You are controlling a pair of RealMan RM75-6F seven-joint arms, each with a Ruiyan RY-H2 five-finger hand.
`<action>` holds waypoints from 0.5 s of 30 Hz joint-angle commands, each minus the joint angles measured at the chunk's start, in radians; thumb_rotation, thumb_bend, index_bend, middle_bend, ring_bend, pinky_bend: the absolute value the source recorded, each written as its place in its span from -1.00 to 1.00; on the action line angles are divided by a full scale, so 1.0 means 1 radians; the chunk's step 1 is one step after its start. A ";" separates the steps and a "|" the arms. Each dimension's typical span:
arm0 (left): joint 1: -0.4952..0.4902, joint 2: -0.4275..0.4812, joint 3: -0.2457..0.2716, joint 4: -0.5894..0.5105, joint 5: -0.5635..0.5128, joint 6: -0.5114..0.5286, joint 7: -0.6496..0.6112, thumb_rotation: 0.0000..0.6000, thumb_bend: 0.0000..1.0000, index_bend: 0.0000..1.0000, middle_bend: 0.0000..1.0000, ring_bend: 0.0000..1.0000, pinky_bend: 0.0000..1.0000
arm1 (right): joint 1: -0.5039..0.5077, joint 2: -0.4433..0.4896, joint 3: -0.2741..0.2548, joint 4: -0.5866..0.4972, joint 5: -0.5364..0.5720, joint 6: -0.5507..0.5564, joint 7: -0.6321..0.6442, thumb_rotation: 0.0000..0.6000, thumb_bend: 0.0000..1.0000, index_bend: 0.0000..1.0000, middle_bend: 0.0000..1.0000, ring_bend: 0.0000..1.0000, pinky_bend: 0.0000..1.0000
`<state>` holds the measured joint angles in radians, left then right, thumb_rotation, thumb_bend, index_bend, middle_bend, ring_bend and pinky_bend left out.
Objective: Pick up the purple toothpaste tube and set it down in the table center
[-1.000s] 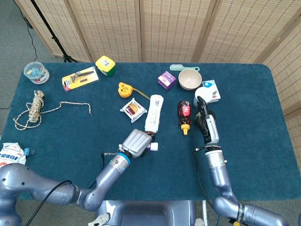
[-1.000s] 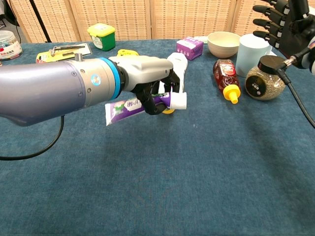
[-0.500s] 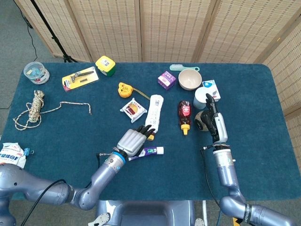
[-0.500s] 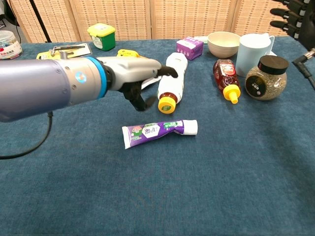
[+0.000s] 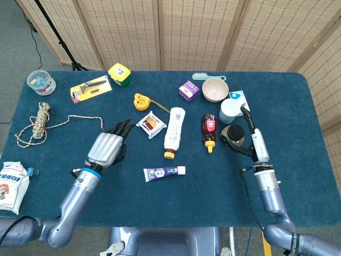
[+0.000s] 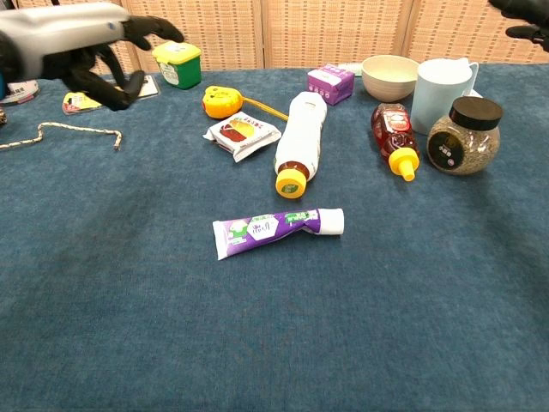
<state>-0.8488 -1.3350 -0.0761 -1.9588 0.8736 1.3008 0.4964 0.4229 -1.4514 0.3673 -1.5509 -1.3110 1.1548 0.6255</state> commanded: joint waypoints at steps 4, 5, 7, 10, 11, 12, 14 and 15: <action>0.190 0.110 0.106 -0.018 0.179 0.153 -0.117 1.00 0.35 -0.71 -0.89 -0.76 -0.40 | -0.034 0.047 -0.084 0.046 -0.095 0.062 -0.100 0.76 -1.00 -1.00 -1.00 -1.00 -1.00; 0.213 0.120 0.116 -0.016 0.194 0.169 -0.130 1.00 0.34 -0.70 -0.88 -0.76 -0.40 | -0.040 0.053 -0.096 0.050 -0.102 0.069 -0.109 0.82 -1.00 -1.00 -1.00 -1.00 -1.00; 0.268 0.145 0.142 -0.007 0.225 0.206 -0.158 1.00 0.31 -0.67 -0.87 -0.75 -0.40 | -0.055 0.064 -0.122 0.063 -0.118 0.085 -0.147 0.91 -1.00 -1.00 -1.00 -1.00 -1.00; 0.320 0.170 0.168 0.007 0.260 0.234 -0.186 1.00 0.25 -0.64 -0.85 -0.74 -0.40 | -0.072 0.075 -0.144 0.072 -0.126 0.106 -0.193 1.00 -1.00 -1.00 -1.00 -1.00 -1.00; 0.340 0.179 0.176 0.013 0.268 0.245 -0.193 1.00 0.22 -0.63 -0.85 -0.73 -0.40 | -0.078 0.081 -0.152 0.073 -0.130 0.113 -0.214 1.00 -1.00 -1.00 -1.00 -1.00 -1.00; 0.368 0.190 0.184 0.022 0.279 0.265 -0.204 1.00 0.20 -0.63 -0.84 -0.73 -0.41 | -0.088 0.092 -0.166 0.077 -0.138 0.125 -0.252 1.00 -1.00 -1.00 -1.00 -1.00 -1.00; 0.425 0.203 0.202 0.043 0.309 0.307 -0.237 1.00 0.17 -0.60 -0.83 -0.73 -0.41 | -0.112 0.112 -0.190 0.077 -0.143 0.153 -0.359 1.00 -1.00 -1.00 -1.00 -1.00 -1.00; 0.438 0.205 0.206 0.048 0.316 0.314 -0.244 1.00 0.16 -0.59 -0.82 -0.72 -0.41 | -0.117 0.118 -0.196 0.073 -0.142 0.156 -0.385 1.00 -1.00 -1.00 -1.00 -1.00 -1.00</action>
<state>-0.4622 -1.1524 0.1040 -1.9351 1.1528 1.5768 0.2887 0.3360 -1.3617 0.2053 -1.4796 -1.4420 1.2789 0.3390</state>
